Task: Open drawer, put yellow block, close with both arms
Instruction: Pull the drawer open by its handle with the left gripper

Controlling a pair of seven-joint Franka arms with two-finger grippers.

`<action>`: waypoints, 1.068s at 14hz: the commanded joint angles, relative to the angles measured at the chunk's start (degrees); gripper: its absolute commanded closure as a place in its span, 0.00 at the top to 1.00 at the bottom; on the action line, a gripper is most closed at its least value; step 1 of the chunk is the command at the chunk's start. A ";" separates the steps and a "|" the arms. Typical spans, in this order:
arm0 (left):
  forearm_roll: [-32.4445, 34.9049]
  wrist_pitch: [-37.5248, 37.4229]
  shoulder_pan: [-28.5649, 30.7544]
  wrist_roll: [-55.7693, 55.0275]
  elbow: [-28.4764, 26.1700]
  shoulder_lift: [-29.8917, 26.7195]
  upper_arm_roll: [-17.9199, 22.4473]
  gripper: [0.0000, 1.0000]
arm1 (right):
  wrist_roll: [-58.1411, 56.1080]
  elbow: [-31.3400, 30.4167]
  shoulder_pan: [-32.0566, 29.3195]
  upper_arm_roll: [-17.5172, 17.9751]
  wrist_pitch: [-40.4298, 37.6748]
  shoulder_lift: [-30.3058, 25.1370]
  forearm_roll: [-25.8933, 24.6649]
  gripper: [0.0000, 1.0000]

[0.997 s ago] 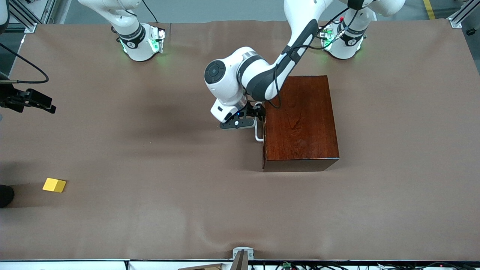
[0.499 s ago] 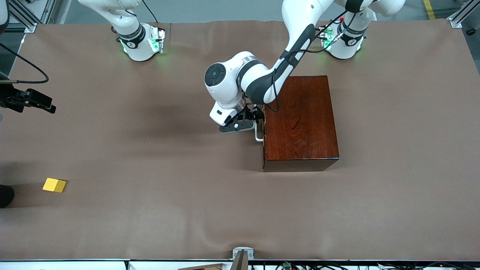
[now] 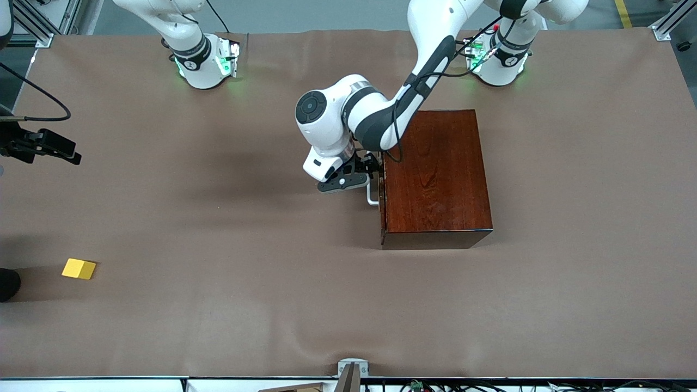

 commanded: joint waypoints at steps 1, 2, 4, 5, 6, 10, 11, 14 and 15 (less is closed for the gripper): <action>-2.61 2.73 -0.81 -1.87 2.74 1.64 -0.60 1.00 | -0.43 0.29 -0.41 0.31 -0.42 -0.18 -0.59 1.00; -3.05 3.43 -0.81 -1.78 3.10 1.64 -0.68 1.00 | -0.43 0.29 -0.41 0.39 -0.42 -0.18 -0.59 1.00; -3.66 5.71 -0.81 -1.78 3.10 1.64 -1.03 1.00 | -0.34 0.29 -0.41 0.31 -0.42 -0.18 -0.59 1.00; -4.36 7.03 -0.81 -1.78 3.10 1.73 -1.21 1.00 | -0.34 0.29 -0.41 0.31 -0.42 -0.09 -0.59 1.00; -4.89 8.26 -0.81 -1.78 3.10 1.64 -1.39 1.00 | -0.34 0.29 -0.41 0.39 -0.42 -0.09 -0.59 1.00; -6.30 12.30 -0.81 -1.17 3.10 1.82 -1.65 1.00 | -0.34 0.29 -0.41 0.31 -0.42 -0.09 -0.59 1.00; -7.26 14.23 -0.81 -1.08 3.10 1.91 -1.65 1.00 | -0.34 0.29 -0.41 0.31 -0.42 -0.09 -0.59 1.00; -9.99 18.72 -0.81 3.12 3.10 2.52 -1.74 1.00 | -0.34 0.29 -0.41 0.31 -0.42 -0.09 -0.59 1.00; -11.21 19.34 -0.81 4.36 3.10 2.52 -1.74 1.00 | -0.34 0.29 -0.41 0.31 -0.42 -0.09 -0.59 1.00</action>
